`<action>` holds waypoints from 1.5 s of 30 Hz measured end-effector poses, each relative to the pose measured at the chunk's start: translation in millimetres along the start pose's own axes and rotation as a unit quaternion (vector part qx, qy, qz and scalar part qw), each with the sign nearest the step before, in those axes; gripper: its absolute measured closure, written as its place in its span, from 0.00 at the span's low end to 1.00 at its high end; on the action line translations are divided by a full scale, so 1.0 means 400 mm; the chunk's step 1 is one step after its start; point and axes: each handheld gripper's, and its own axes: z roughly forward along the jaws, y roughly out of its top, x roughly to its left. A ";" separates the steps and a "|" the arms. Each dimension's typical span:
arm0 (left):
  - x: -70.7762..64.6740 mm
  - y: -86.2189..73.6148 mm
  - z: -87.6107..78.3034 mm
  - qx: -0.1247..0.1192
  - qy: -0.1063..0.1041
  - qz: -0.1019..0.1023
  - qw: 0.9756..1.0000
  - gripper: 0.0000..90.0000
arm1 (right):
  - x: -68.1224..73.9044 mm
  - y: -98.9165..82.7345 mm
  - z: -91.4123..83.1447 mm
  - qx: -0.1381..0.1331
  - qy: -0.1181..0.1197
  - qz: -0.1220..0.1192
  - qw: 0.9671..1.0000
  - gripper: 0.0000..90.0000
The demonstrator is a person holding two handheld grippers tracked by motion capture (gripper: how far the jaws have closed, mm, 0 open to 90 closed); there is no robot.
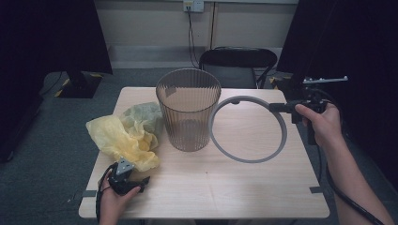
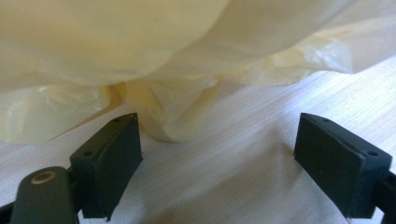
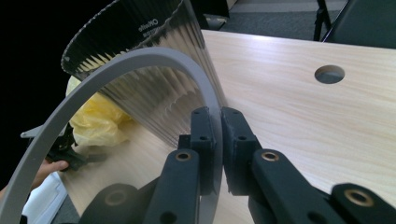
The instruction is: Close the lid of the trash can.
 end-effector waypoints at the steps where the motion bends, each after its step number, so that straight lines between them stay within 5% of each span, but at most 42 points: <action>1: 0.000 0.000 0.000 0.000 0.000 0.000 1.000 0.16 | 0.002 0.002 -0.001 0.000 0.001 -0.001 1.000 0.93; 23: 0.000 0.000 0.000 0.000 0.000 -0.001 1.000 0.16 | 0.006 0.043 0.000 -0.010 0.000 0.007 1.000 0.93; 45: 0.000 0.000 0.000 0.001 0.000 0.000 1.000 0.16 | 0.032 0.105 0.067 -0.006 -0.025 0.010 1.000 0.93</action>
